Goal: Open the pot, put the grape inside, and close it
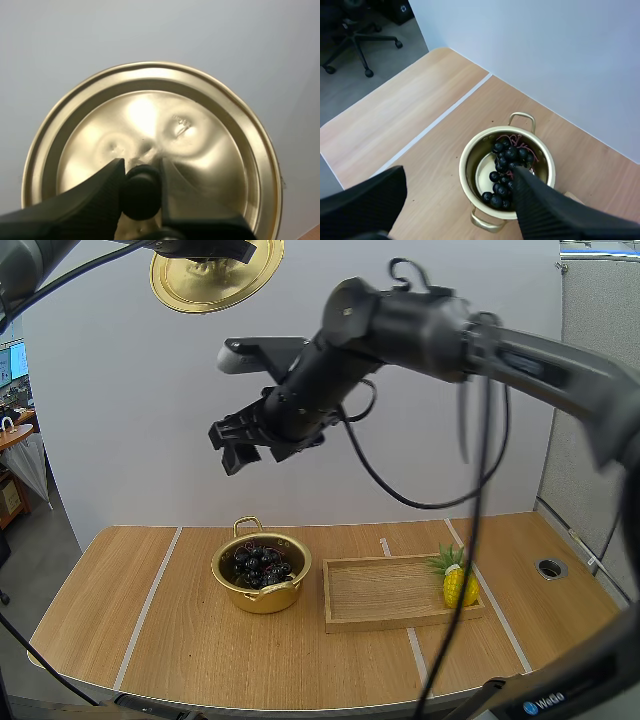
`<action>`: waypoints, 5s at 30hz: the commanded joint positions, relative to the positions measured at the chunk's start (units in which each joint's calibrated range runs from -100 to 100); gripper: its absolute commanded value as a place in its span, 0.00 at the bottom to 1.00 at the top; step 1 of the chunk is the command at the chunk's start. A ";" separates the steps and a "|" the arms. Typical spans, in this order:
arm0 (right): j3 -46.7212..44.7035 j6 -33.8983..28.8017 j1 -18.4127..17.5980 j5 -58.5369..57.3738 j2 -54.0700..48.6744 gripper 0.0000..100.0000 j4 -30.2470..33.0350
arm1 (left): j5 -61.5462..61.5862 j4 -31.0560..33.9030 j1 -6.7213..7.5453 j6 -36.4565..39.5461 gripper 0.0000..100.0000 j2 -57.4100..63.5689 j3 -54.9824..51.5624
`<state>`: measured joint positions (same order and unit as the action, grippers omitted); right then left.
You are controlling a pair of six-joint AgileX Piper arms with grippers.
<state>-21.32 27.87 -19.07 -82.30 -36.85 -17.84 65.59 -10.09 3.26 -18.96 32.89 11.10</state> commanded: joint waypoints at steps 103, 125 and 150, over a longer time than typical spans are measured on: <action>-36.55 -6.35 0.34 -4.82 -45.65 0.00 9.93 | 17.09 -4.21 0.12 -7.92 0.00 -26.41 -30.92; -36.55 -6.35 0.34 -4.82 -45.65 0.00 9.93 | 7.73 -6.35 0.12 -11.75 0.00 -40.06 -33.49; -36.55 -6.35 0.34 -4.82 -45.54 0.00 9.94 | 10.43 -6.35 0.12 -12.10 0.00 -31.71 -31.86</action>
<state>-57.61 21.78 -18.92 -86.89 -81.97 -8.18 74.01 -15.30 3.26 -31.31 -1.14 -22.08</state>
